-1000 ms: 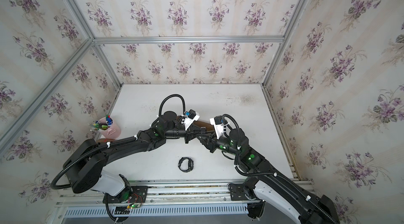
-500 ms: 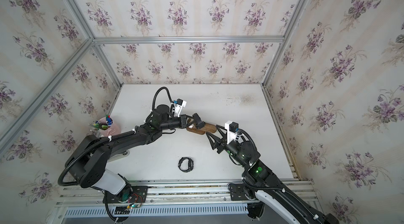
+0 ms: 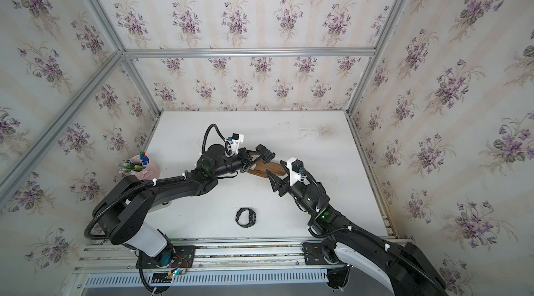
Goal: Place watch on stand
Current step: Pick up the watch at the center of the board.
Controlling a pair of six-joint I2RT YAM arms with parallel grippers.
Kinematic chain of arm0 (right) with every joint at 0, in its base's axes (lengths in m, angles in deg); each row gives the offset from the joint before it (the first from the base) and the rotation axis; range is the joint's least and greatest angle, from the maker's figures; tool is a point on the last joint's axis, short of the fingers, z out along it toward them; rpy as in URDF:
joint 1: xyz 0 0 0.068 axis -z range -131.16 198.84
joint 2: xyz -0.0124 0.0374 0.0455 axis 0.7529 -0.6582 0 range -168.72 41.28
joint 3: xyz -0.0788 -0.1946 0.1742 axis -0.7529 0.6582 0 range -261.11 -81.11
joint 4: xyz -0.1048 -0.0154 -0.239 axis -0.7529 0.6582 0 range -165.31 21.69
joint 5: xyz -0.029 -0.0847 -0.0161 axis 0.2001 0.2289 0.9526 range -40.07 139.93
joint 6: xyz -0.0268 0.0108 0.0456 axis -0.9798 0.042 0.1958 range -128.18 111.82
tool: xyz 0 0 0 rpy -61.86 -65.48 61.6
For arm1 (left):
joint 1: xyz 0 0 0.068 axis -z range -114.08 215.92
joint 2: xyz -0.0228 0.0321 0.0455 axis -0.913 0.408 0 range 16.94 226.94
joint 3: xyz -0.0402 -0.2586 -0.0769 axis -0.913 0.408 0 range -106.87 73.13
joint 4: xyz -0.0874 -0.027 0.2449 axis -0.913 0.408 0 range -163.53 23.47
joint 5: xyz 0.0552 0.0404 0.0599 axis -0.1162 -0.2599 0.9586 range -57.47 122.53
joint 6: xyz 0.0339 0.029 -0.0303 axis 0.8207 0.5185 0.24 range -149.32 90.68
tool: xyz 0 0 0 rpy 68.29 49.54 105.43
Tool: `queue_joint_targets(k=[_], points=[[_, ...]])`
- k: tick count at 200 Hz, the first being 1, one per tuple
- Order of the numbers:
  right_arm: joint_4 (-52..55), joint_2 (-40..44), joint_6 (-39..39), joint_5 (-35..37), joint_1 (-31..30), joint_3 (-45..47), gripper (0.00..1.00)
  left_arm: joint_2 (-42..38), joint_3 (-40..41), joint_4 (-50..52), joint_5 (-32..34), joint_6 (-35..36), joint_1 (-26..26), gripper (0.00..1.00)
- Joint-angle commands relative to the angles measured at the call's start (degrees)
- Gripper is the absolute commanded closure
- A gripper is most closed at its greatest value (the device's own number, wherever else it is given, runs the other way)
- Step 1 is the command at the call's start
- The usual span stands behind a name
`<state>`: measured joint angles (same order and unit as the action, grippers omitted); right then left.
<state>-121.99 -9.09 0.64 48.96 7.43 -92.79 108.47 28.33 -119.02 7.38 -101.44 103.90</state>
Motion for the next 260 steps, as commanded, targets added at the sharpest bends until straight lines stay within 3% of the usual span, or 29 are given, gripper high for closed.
queue_joint_targets(k=[1, 76, 127, 199, 260], points=[[-7.76, -3.32, -1.25, -2.09, 0.06, -1.76, 0.29, -0.77, 0.56, -4.2, 1.78, -5.27, 0.15, 0.96], [-12.5, -9.99, -1.87, -4.86, 0.09, -4.53, 0.31, -1.87, 0.01, -5.19, -1.77, -7.59, 1.08, 0.96], [-10.82, -8.02, -4.14, -5.81, 0.1, -4.45, 0.36, -3.4, 0.1, -3.09, -4.03, -7.05, 1.55, 0.96], [-6.24, -3.89, -5.26, -6.09, 2.47, -3.87, 0.34, -5.01, 0.84, -1.31, -5.04, -6.49, 1.66, 0.96], [-5.82, -5.7, -5.04, -8.67, 2.47, -5.63, 0.4, -4.76, -0.2, -0.23, -5.36, -6.13, 2.56, 0.96]])
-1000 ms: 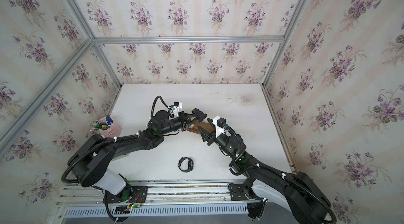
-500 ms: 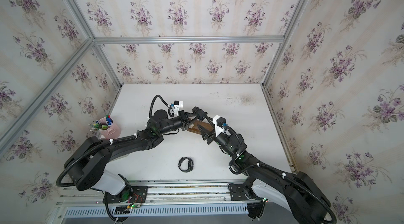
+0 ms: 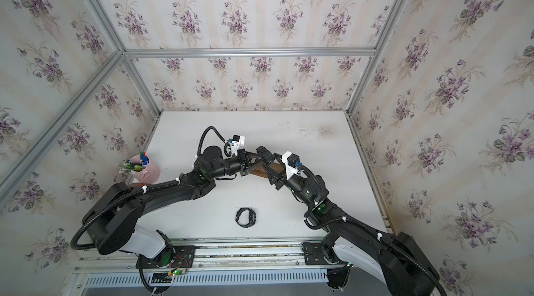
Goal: Place watch on stand
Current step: Pick up the watch at the center of the board.
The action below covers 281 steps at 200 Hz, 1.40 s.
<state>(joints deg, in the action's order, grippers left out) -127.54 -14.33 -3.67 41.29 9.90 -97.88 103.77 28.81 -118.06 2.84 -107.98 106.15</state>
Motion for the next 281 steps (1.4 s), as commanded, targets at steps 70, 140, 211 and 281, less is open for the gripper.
queue_joint_targets(k=[70, 140, 211, 281], points=[[1.88, -0.4, 1.77, 0.51, 0.0, -1.34, 0.65, 0.01, -0.14, -0.54, -0.02, 0.55, 0.37, 0.88], [23.32, 2.54, 13.38, 7.38, 0.09, -8.8, 0.69, -5.17, -1.19, 21.14, 6.6, 15.97, -0.58, 0.46], [45.88, 4.28, 19.66, 6.67, 2.72, -15.76, 0.71, -13.01, -4.2, 40.99, 16.26, 32.14, -2.56, 0.39], [55.28, 3.74, 23.8, 1.99, 7.27, -18.38, 0.72, -15.07, -7.57, 52.28, 21.77, 44.15, -9.07, 0.36]])
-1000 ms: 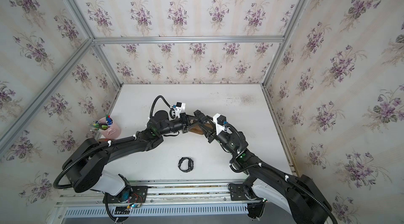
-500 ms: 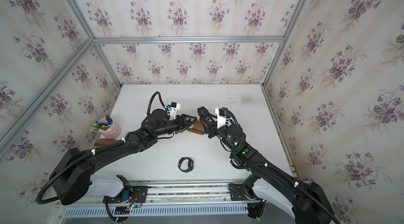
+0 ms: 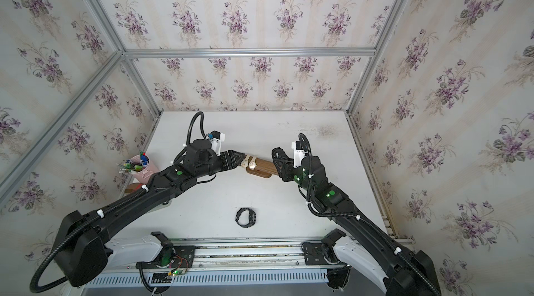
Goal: Place watch on stand
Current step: Pick up the watch at the center of the board, then place the watch on the stand.
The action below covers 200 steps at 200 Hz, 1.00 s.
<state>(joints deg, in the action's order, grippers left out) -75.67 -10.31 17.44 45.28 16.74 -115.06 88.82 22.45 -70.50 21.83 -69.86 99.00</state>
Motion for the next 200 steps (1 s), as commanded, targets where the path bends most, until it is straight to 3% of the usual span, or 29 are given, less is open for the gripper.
queue_joint_targets(k=[1, 12, 76, 154, 200], points=[[3.56, -0.31, 2.77, -2.07, 0.4, -1.25, 0.72, -0.05, -1.24, 4.85, 2.74, 6.14, -2.03, 0.36], [5.19, -0.6, 3.29, -2.22, 2.91, -2.03, 0.73, 0.25, -1.86, 6.07, 2.85, 7.31, -3.2, 0.36], [13.02, -2.59, 4.96, 0.71, 3.53, -6.31, 0.73, 5.1, -4.1, 6.81, 3.38, 13.12, -8.41, 0.34], [18.74, -6.47, 5.59, 3.37, 6.25, -6.87, 0.74, 18.46, -7.27, -3.56, -8.38, 16.46, -12.1, 0.29], [20.32, -7.9, 5.37, 6.48, 6.26, -5.68, 0.74, 22.0, -8.03, -7.51, -11.13, 18.17, -12.31, 0.24]])
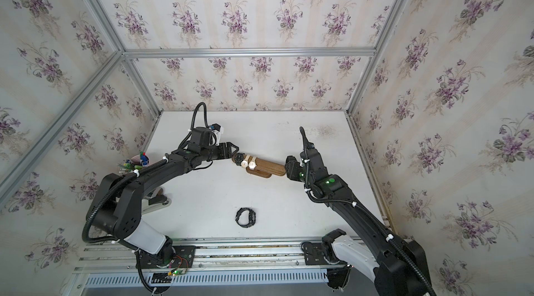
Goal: Place watch on stand
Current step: Place the watch on the stand.
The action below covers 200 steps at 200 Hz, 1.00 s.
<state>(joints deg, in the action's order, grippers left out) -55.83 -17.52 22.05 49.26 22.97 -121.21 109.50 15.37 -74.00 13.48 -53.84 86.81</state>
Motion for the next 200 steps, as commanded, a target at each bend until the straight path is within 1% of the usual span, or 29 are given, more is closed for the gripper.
queue_joint_targets(k=[1, 19, 36, 83, 143, 200], points=[[0.51, -0.74, 0.77, 2.55, 0.03, 0.5, 0.74, 1.41, -1.0, -4.01, -2.81, 2.26, -0.08, 0.24], [0.05, -1.78, 0.94, 2.28, 0.03, 1.32, 0.74, 3.11, -2.16, -3.59, -2.66, 3.09, -0.14, 0.23], [-0.8, -2.59, 1.14, 1.83, 0.09, 2.24, 0.75, 4.95, -3.53, -3.14, -4.25, 3.77, -0.14, 0.23], [-3.22, -5.86, 1.4, -0.4, 0.04, 2.81, 0.76, 6.85, -3.67, -4.25, -6.92, 3.99, -0.05, 0.23], [-6.38, -9.22, 1.91, -4.41, 0.08, 1.47, 0.76, 6.35, -1.77, -4.88, -9.22, 4.06, 0.61, 0.28], [-5.91, -12.11, 1.27, -3.82, 0.02, -0.54, 0.76, 4.44, 0.99, -5.33, -9.31, 4.18, 1.26, 0.34]])
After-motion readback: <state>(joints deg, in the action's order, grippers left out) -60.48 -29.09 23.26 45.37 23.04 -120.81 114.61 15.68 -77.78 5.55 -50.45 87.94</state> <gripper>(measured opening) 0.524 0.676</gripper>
